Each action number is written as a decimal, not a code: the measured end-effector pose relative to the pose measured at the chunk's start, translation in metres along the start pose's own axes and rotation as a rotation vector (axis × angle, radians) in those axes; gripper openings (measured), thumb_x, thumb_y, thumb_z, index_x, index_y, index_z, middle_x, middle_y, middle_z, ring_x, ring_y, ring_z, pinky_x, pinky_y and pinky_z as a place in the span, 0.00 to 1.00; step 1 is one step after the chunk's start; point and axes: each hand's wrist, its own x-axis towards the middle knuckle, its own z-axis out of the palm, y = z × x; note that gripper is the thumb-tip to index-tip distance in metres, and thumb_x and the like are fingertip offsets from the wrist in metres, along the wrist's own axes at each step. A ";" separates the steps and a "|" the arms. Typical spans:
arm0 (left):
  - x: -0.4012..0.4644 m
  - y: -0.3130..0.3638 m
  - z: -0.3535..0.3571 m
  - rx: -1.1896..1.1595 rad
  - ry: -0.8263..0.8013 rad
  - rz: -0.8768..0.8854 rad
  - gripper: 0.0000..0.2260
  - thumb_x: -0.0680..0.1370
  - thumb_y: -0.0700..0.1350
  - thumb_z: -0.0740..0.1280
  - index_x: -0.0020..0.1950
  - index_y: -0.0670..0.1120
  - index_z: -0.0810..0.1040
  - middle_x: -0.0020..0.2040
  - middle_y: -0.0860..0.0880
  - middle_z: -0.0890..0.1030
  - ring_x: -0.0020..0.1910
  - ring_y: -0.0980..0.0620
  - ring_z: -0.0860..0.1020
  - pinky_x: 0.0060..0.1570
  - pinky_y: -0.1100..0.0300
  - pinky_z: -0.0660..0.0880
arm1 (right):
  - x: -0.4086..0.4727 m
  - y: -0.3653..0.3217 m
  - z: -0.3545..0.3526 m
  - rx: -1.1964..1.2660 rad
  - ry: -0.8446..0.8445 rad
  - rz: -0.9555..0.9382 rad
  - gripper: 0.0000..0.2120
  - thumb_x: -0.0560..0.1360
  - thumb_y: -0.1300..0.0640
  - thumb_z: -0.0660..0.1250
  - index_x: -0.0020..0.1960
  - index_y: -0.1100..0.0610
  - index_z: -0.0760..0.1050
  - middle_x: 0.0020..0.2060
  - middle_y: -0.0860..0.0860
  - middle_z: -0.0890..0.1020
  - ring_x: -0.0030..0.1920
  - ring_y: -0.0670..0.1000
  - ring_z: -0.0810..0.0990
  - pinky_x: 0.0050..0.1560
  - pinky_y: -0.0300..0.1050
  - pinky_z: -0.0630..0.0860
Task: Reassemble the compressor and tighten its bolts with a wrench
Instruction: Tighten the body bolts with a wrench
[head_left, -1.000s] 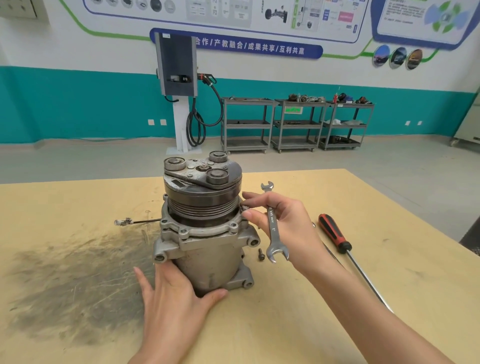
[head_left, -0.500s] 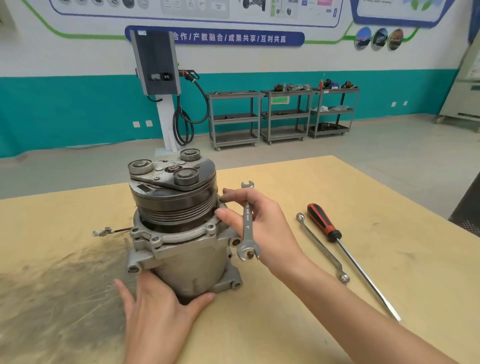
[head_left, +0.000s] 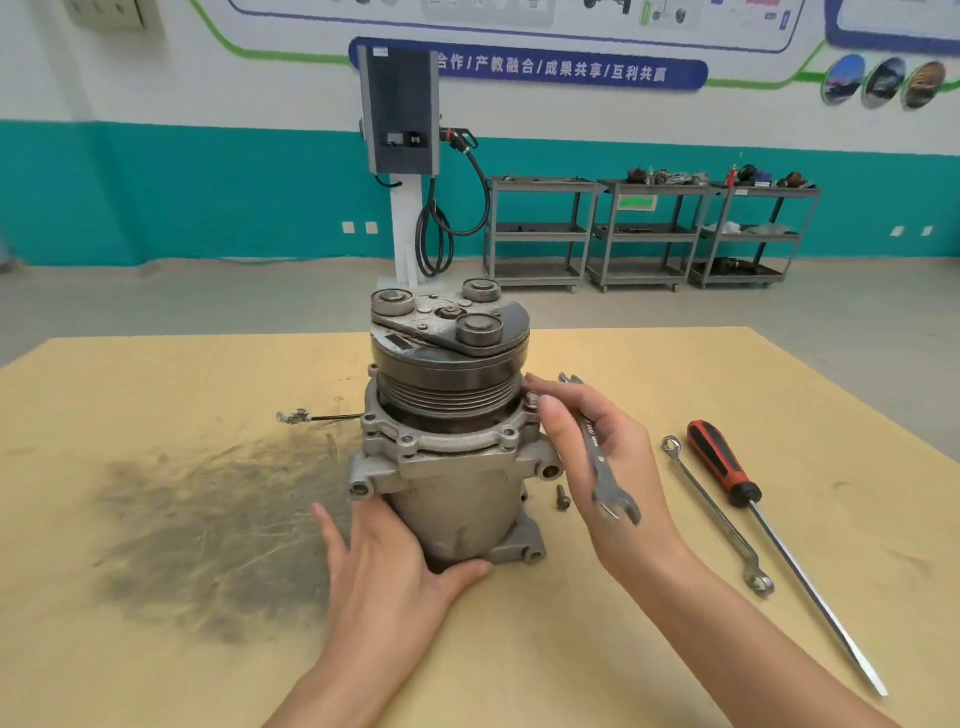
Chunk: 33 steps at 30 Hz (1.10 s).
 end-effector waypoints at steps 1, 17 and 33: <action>0.000 0.000 -0.001 0.003 -0.005 0.002 0.49 0.57 0.64 0.79 0.66 0.55 0.51 0.67 0.42 0.72 0.70 0.49 0.55 0.74 0.44 0.39 | -0.001 0.000 0.000 -0.004 -0.009 -0.027 0.10 0.78 0.56 0.65 0.57 0.57 0.81 0.52 0.48 0.85 0.56 0.45 0.82 0.56 0.39 0.77; -0.001 -0.005 -0.002 0.028 -0.046 0.035 0.55 0.61 0.71 0.69 0.75 0.42 0.49 0.74 0.44 0.61 0.78 0.47 0.54 0.65 0.61 0.19 | 0.001 0.014 0.011 0.076 0.055 -0.012 0.09 0.75 0.53 0.68 0.53 0.54 0.80 0.52 0.50 0.85 0.57 0.49 0.82 0.57 0.43 0.76; -0.001 -0.006 -0.001 0.029 -0.023 0.044 0.55 0.62 0.70 0.71 0.74 0.39 0.51 0.73 0.43 0.63 0.78 0.46 0.56 0.65 0.62 0.20 | 0.003 0.017 0.011 0.097 0.090 0.015 0.09 0.75 0.51 0.68 0.52 0.54 0.81 0.50 0.53 0.85 0.55 0.55 0.82 0.59 0.55 0.76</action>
